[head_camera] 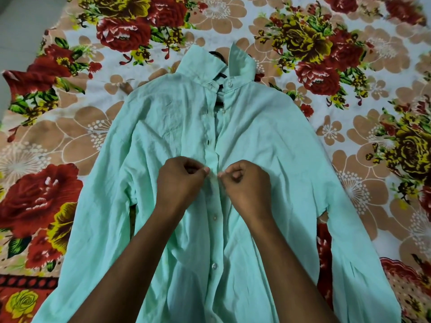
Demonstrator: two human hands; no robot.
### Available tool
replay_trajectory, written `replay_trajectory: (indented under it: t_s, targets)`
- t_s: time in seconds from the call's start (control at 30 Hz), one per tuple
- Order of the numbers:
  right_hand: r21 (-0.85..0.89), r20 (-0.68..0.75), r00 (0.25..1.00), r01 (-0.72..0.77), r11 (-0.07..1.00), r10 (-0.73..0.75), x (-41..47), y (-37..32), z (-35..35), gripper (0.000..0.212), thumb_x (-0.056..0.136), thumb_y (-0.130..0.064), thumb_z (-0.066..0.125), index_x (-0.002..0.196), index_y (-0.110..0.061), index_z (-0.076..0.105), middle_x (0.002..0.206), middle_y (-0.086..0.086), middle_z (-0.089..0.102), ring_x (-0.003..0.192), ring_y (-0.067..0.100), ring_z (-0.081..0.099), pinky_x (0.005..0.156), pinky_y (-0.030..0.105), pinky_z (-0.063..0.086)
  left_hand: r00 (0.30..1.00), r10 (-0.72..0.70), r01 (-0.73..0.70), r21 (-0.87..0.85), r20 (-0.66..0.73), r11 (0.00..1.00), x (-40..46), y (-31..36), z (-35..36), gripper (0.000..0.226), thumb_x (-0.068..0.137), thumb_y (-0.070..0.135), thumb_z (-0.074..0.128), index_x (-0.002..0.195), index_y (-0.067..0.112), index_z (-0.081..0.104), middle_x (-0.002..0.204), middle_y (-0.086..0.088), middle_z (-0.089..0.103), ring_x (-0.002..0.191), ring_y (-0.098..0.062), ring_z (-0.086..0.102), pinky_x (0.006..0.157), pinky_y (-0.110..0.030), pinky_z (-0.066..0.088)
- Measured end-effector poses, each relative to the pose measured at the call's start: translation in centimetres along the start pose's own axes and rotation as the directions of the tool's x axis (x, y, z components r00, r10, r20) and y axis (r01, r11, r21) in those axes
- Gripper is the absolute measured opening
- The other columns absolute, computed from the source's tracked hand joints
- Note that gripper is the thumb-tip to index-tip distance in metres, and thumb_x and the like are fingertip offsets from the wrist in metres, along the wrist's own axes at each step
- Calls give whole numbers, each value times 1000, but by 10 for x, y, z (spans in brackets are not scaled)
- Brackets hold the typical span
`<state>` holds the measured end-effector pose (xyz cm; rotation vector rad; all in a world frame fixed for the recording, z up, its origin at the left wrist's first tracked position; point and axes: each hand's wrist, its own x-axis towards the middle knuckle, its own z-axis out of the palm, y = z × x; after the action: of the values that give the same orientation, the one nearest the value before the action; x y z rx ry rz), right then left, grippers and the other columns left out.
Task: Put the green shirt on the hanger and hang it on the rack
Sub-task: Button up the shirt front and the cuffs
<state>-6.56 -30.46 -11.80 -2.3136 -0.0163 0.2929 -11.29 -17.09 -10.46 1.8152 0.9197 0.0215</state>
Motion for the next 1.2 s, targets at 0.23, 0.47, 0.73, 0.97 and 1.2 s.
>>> replay_trajectory:
  t_s: [0.23, 0.47, 0.73, 0.97, 1.2]
  targets:
    - [164, -27, 996, 93, 982, -90, 50, -27, 4, 15, 93, -7, 66, 98, -13, 78, 95, -3, 78, 89, 10, 71, 84, 21, 55, 925, 374, -337, 309, -70, 890, 26, 24, 32, 19, 87, 25, 67, 101, 12, 64, 91, -2, 67, 85, -24, 62, 72, -41, 51]
    - [19, 66, 993, 92, 996, -93, 64, -26, 18, 6, 87, -18, 76, 91, -14, 79, 86, -3, 77, 83, 10, 71, 83, 34, 60, 975, 212, -184, 298, -66, 937, 48, 27, 22, 10, 85, 13, 70, 91, 5, 75, 83, -10, 73, 78, -26, 66, 64, -32, 53]
    - [-225, -74, 984, 144, 964, -164, 63, -28, 35, 11, 85, -32, 76, 80, -24, 70, 83, -6, 69, 88, 19, 66, 71, 39, 57, 998, -31, 29, -49, -48, 998, 54, 31, 5, 26, 68, 21, 65, 77, -1, 74, 81, -26, 71, 65, -34, 62, 75, -53, 59]
    - [139, -157, 980, 145, 980, -123, 54, -27, 31, 9, 86, -24, 72, 79, -20, 77, 76, -11, 74, 77, 4, 69, 73, 32, 58, 971, -230, 237, -369, 61, 899, 55, 31, 4, 6, 86, 11, 78, 90, 7, 79, 76, -12, 70, 70, -22, 62, 77, -36, 57]
    - [212, -35, 999, 18, 977, -10, 55, -29, 26, 8, 88, -22, 74, 85, -18, 80, 76, -11, 75, 72, 0, 69, 71, 18, 55, 974, -214, 225, -405, 74, 886, 51, 27, 11, 11, 87, 10, 79, 97, 5, 79, 88, -21, 75, 76, -24, 65, 88, -47, 60]
